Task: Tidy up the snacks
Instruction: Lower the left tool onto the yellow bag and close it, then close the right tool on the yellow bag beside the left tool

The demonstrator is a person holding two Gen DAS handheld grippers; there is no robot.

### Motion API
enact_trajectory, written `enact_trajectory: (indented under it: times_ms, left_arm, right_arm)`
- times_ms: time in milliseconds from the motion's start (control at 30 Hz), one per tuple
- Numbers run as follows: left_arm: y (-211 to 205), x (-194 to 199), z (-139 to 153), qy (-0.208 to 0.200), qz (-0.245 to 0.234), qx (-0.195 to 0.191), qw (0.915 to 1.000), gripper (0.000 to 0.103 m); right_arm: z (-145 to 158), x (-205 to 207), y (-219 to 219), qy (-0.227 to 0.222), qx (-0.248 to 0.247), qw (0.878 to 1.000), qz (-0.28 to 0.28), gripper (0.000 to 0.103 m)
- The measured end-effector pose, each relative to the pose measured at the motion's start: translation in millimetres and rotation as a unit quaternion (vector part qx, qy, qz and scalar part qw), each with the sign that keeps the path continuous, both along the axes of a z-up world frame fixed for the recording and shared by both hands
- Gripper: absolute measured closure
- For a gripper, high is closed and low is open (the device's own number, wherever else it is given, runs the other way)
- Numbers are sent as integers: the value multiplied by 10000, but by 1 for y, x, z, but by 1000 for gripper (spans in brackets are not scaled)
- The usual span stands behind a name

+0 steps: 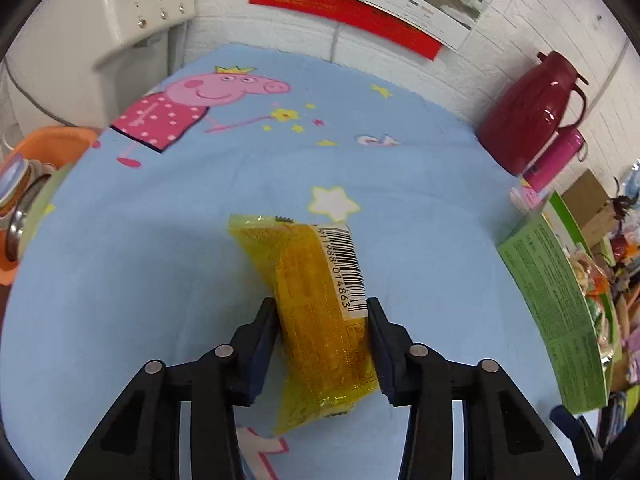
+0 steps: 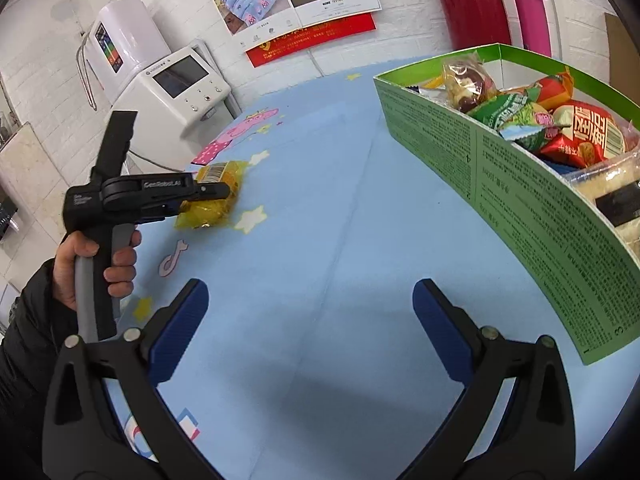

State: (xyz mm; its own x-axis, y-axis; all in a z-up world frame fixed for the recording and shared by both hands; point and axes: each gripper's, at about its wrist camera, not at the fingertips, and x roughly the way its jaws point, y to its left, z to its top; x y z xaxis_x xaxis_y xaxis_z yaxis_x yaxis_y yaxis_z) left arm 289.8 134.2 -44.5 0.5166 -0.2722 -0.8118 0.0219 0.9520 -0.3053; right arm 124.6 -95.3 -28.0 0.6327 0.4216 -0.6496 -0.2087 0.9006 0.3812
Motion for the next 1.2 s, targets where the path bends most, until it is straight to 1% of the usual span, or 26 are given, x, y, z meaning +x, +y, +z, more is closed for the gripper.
enact_trajectory:
  times_ms: [67, 133, 200, 300, 333, 367, 400, 433, 467, 533, 633, 767, 833, 867, 933, 1000, 1033, 1100, 1200]
  left_arm:
    - [-17, -20, 2, -84, -519, 150, 9985, 63]
    - [-35, -44, 3, -144, -994, 263, 9946, 63]
    - [-56, -73, 4, -189, -1509, 319, 9879, 63]
    - [-81, -110, 5, -173, -1990, 396, 9791, 62]
    - [-85, -119, 7, -198, -2011, 473, 9782, 59]
    - [-87, -128, 11, -276, -1991, 522, 9782, 51]
    - [-85, -137, 15, -385, -1920, 588, 9789, 46]
    - [-82, -145, 18, -475, -1786, 669, 9805, 37]
    - [-78, -151, 21, -544, -1689, 704, 9816, 35]
    - [-69, -163, 27, -683, -1652, 620, 9819, 35]
    - [-60, -171, 26, -736, -1544, 327, 9847, 35]
    - [-46, -165, 14, -502, -1394, -203, 9888, 36]
    - [-51, -162, 8, -421, -1368, -339, 9891, 38]
    - [-51, -162, 7, -411, -1370, -373, 9890, 38]
    - [-55, -164, 7, -430, -1384, -419, 9886, 38]
    - [-58, -169, 10, -543, -1387, -441, 9879, 37]
    - [-60, -171, 11, -590, -1382, -395, 9879, 37]
    - [-63, -172, 11, -681, -1399, -300, 9874, 37]
    - [-61, -170, 4, -616, -1397, -185, 9881, 37]
  right_arm:
    - [2, -1, -3, -24, 18, 10000, -31, 1]
    - [6, -4, -6, -103, 44, 9999, -70, 1]
    - [9, -6, -10, -171, 83, 9997, -122, 1]
    - [8, -9, -12, -126, 185, 9997, -140, 1]
    - [8, -10, -12, -106, 188, 9997, -128, 1]
    - [8, -11, -11, -100, 181, 9997, -108, 1]
    - [9, -13, -9, -94, 176, 9998, -87, 1]
    - [9, -16, -7, -79, 184, 9998, -51, 1]
    - [10, -17, -5, -66, 220, 9997, -10, 1]
    - [11, -20, 0, -23, 354, 9993, 107, 1]
    - [8, -21, 8, 138, 634, 9974, 308, 1]
    - [1, -20, 12, 482, 1178, 9907, 475, 1]
    - [2, -16, 16, 572, 1190, 9901, 471, 3]
    - [3, -12, 20, 607, 1151, 9903, 495, 5]
    - [5, -3, 30, 691, 1028, 9907, 555, 6]
    - [6, 4, 40, 739, 879, 9915, 610, 8]
    - [7, 6, 47, 737, 827, 9914, 690, 11]
    - [5, 9, 57, 774, 786, 9906, 807, 12]
    - [-1, 12, 65, 839, 755, 9894, 909, 13]
